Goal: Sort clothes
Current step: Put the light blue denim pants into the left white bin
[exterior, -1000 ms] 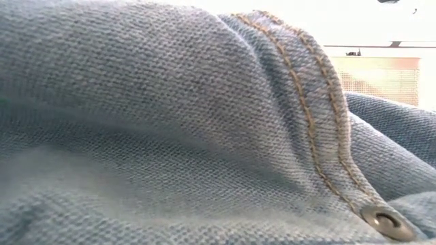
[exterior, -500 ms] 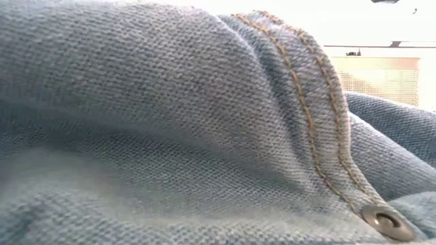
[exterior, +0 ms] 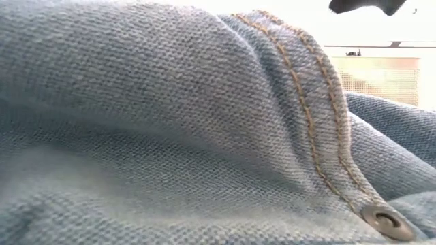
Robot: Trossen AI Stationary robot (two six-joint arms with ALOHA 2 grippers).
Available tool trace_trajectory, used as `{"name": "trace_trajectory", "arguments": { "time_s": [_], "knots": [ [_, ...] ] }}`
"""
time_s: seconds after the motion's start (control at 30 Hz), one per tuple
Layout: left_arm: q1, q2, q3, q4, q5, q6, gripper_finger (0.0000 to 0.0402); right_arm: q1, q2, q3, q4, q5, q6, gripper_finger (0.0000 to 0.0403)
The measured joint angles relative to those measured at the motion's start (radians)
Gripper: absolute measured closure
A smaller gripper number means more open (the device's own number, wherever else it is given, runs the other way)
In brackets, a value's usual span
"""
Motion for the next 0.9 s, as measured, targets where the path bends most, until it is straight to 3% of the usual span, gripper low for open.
{"name": "trace_trajectory", "arguments": {
  "time_s": [0.1,0.23,0.33,0.47,0.6,0.77,0.9],
  "knots": [
    [-0.171,0.067,0.062,-0.055,-0.144,0.074,0.0382,-0.052,0.072,0.000,0.136,-0.122,-0.116,0.0126],
    [-0.363,0.240,0.136,-0.100,-0.376,0.110,0.0399,-0.100,0.156,0.000,0.293,-0.203,-0.307,0.0126],
    [-0.445,0.397,0.240,-0.168,-0.453,0.042,0.0398,-0.139,0.195,0.000,0.362,-0.244,-0.377,0.0126],
    [-0.516,0.562,0.404,-0.378,-0.354,-0.168,0.0386,-0.174,0.197,0.000,0.379,-0.251,-0.387,0.0126],
    [-0.588,0.689,0.507,-0.539,-0.098,-0.198,0.0346,-0.162,0.169,0.000,0.316,-0.254,-0.393,0.0126],
    [-0.639,0.778,0.574,-0.580,0.032,-0.438,0.0256,-0.132,0.146,0.000,0.261,-0.206,-0.351,0.0126],
    [-0.648,0.807,0.592,-0.577,0.144,-0.532,0.0175,-0.102,0.144,0.000,0.262,-0.189,-0.322,0.0126]
  ]
}}
